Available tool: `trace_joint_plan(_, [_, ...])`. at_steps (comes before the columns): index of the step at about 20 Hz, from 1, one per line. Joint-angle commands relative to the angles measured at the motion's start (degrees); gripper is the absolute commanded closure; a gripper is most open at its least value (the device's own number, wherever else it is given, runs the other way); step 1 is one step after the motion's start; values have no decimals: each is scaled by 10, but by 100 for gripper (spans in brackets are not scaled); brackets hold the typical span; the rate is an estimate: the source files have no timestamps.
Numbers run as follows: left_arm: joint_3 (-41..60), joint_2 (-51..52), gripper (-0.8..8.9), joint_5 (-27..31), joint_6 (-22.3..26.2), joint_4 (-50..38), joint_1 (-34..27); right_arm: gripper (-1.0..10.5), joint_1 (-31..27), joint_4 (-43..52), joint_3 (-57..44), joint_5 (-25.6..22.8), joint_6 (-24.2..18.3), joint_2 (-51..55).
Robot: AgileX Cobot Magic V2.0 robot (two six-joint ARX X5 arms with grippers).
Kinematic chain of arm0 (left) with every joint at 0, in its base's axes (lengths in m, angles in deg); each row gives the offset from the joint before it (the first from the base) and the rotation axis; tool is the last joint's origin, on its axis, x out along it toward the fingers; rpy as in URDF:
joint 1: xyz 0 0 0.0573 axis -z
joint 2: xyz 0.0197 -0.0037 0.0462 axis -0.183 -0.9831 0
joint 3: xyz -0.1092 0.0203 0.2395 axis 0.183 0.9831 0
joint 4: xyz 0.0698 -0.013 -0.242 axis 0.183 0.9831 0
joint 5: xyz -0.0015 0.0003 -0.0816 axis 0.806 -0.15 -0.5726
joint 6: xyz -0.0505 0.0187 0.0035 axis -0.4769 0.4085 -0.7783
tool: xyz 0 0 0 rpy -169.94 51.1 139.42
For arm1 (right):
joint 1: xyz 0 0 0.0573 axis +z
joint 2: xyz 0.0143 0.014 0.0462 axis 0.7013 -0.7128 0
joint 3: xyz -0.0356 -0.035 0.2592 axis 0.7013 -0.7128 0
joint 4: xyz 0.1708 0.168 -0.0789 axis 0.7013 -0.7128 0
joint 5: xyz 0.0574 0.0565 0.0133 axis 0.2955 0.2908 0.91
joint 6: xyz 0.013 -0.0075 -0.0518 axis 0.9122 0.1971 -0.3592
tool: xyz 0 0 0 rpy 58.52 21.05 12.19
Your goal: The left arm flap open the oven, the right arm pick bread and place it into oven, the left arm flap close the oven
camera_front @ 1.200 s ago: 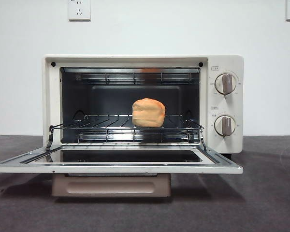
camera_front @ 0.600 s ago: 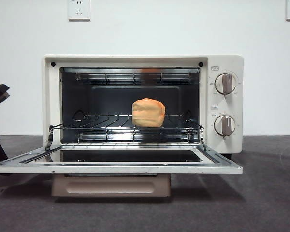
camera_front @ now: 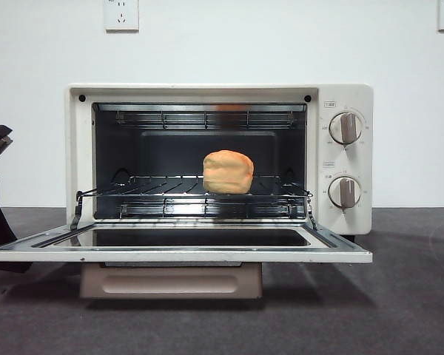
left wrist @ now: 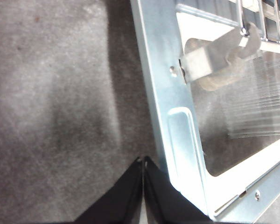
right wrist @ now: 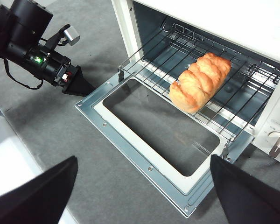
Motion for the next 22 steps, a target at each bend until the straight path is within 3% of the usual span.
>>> trace_joint_plan(1, [-2, -7, 802, -40, 8, -14, 3, 492, 6, 4, 7, -2, -4, -3])
trace_joint_plan(8, [-6, -7, 802, -85, -56, -101, -2, 492, 6, 4, 7, -2, -4, -3])
trace_joint_plan(22, [-8, -7, 802, -85, -158, -299, -42, 492, 6, 4, 7, -2, 7, -3])
